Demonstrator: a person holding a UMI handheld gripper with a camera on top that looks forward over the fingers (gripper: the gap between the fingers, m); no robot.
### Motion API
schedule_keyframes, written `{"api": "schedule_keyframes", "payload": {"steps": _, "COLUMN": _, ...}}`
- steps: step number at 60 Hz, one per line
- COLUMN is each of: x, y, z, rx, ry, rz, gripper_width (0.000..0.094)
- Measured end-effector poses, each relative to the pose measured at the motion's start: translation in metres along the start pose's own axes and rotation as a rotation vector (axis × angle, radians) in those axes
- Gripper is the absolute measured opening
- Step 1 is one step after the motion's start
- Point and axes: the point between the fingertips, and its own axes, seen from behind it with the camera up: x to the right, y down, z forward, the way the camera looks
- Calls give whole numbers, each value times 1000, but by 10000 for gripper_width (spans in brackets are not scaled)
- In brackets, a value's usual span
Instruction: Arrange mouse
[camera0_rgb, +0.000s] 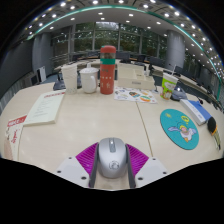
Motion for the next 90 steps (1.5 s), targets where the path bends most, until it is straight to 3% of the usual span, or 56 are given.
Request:
{"api": "schedule_keyframes", "payload": {"steps": 9, "x": -2, "y": -1, "z": 0, "rx": -8, "ry": -18, "rz": -31, "gripper_width": 361}}
{"api": "schedule_keyframes", "payload": {"steps": 15, "x": -3, "y": -19, "z": -10, "rx": 21, "ry": -43, "rz": -46, "gripper_width": 348}}
{"api": "schedule_keyframes", "payload": {"steps": 26, "x": 31, "y": -121, "z": -59, "rx": 186, "ry": -83, "rz": 34, "gripper_width": 348}}
{"api": "schedule_keyframes", "payload": {"steps": 35, "x": 119, "y": -184, "z": -68, "rx": 271, "ry": -53, "rz": 113, "gripper_width": 348}}
{"api": "schedule_keyframes", "payload": {"steps": 40, "x": 177, "y": -178, "z": -51, "rx": 263, "ry": -16, "rz": 134, "gripper_width": 347}}
{"api": "schedule_keyframes", "payload": {"steps": 48, "x": 244, "y": -133, "z": 6, "rx": 159, "ry": 20, "rz": 135, "gripper_width": 346}}
{"api": "schedule_keyframes", "payload": {"steps": 60, "x": 280, "y": -63, "z": 62, "rx": 43, "ry": 24, "rz": 131, "gripper_width": 358}}
{"api": "schedule_keyframes", "payload": {"steps": 72, "x": 274, "y": -44, "z": 69, "rx": 3, "ry": -34, "rz": 116, "gripper_width": 526}}
{"api": "schedule_keyframes", "payload": {"steps": 78, "x": 271, "y": -44, "z": 53, "rx": -8, "ry": -35, "rz": 116, "gripper_width": 814}}
{"api": "schedule_keyframes", "payload": {"steps": 80, "x": 271, "y": -46, "z": 44, "rx": -2, "ry": -26, "rz": 112, "gripper_width": 866}}
{"api": "schedule_keyframes", "payload": {"steps": 90, "x": 262, "y": -54, "z": -25, "rx": 30, "ry": -2, "rz": 85, "gripper_width": 858}}
